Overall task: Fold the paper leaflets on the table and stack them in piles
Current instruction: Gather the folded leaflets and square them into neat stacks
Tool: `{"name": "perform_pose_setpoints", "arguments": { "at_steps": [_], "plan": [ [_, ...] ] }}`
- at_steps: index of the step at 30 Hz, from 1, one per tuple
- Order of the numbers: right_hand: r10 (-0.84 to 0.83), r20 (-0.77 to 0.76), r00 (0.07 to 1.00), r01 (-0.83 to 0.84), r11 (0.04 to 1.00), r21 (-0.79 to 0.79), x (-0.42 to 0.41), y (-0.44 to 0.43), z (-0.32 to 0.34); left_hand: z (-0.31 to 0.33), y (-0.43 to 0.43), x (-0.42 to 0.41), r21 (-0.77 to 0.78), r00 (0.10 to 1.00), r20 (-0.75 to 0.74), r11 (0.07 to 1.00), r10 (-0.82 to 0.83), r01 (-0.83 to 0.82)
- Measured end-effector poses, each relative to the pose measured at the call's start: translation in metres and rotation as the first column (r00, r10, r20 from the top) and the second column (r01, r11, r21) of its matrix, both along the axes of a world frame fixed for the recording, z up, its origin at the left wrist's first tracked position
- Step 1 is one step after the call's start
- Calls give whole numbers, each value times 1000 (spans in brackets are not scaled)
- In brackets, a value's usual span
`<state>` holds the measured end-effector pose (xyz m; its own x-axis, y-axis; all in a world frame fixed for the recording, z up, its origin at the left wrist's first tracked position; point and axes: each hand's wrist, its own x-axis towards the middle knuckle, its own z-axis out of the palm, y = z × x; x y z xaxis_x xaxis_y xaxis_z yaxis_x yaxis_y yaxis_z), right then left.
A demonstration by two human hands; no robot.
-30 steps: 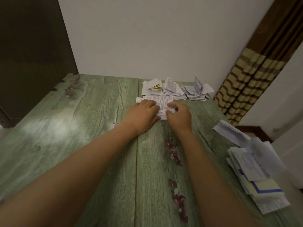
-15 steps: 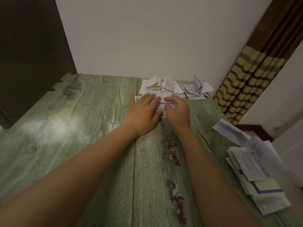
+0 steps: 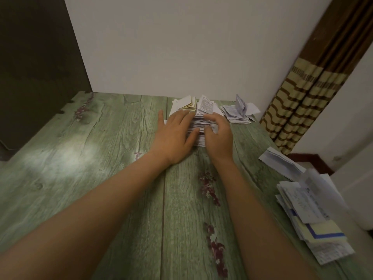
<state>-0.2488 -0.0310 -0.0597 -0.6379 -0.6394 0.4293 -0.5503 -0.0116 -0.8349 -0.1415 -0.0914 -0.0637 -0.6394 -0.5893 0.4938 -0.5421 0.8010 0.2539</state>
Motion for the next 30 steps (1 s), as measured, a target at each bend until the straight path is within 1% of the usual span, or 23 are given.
{"name": "perform_pose_setpoints", "arguments": {
  "at_steps": [3, 8, 13, 16, 18, 20, 22, 23, 24, 25, 27, 28, 29, 30],
  "plan": [
    [-47, 5, 999, 48, 998, -35, 2, 3, 1, 5, 1, 0, -9, 1000, 6, 1000, 7, -7],
    [-111, 1, 994, 110, 989, -95, 7, 6, 3, 11, 0, 5, 20, 999, 10, 999, 39, -39],
    [-125, -54, 991, 118, 987, -113, 12, 9, 11, 21, 12, 14, 0, 1000, -1, 1000, 8, -8],
    [-81, 31, 996, 84, 987, -136, 25, 17, 31, 32, 29, 20, -18, 999, 4, 999, -36, 36],
    [-19, 101, 995, 30, 993, -114, 36, 27, 49, 41, 41, 22, 10, 998, 15, 998, -68, 68],
    [43, 81, 996, -37, 996, -77, 42, 43, 69, 48, 54, 16, 77, 995, -1, 992, -104, 104],
    [85, 13, 996, -84, 994, -63, 41, 71, 90, 53, 74, 5, 147, 987, -103, 979, -125, 140],
    [70, -27, 997, -72, 995, -71, 35, 92, 101, 57, 88, -2, 187, 981, -157, 972, -113, 141],
    [34, -65, 997, -40, 996, -86, 26, 114, 111, 61, 104, -9, 242, 979, -184, 961, -90, 134],
    [-11, -88, 996, 1, 995, -103, 15, 135, 117, 63, 118, -14, 308, 981, -180, 943, -70, 124],
    [-155, -108, 982, 143, 983, -114, -14, 177, 123, 64, 144, -22, 459, 990, -136, 882, -46, 104],
    [-248, -103, 963, 240, 967, -86, -32, 196, 119, 65, 157, -26, 544, 990, -134, 832, -36, 104],
    [-329, -100, 939, 329, 944, -9, -49, 215, 114, 66, 171, -30, 631, 989, -146, 768, -19, 108],
    [-388, -89, 917, 397, 911, 110, -62, 229, 106, 66, 183, -34, 717, 987, -157, 689, 14, 104]
  ]
}}
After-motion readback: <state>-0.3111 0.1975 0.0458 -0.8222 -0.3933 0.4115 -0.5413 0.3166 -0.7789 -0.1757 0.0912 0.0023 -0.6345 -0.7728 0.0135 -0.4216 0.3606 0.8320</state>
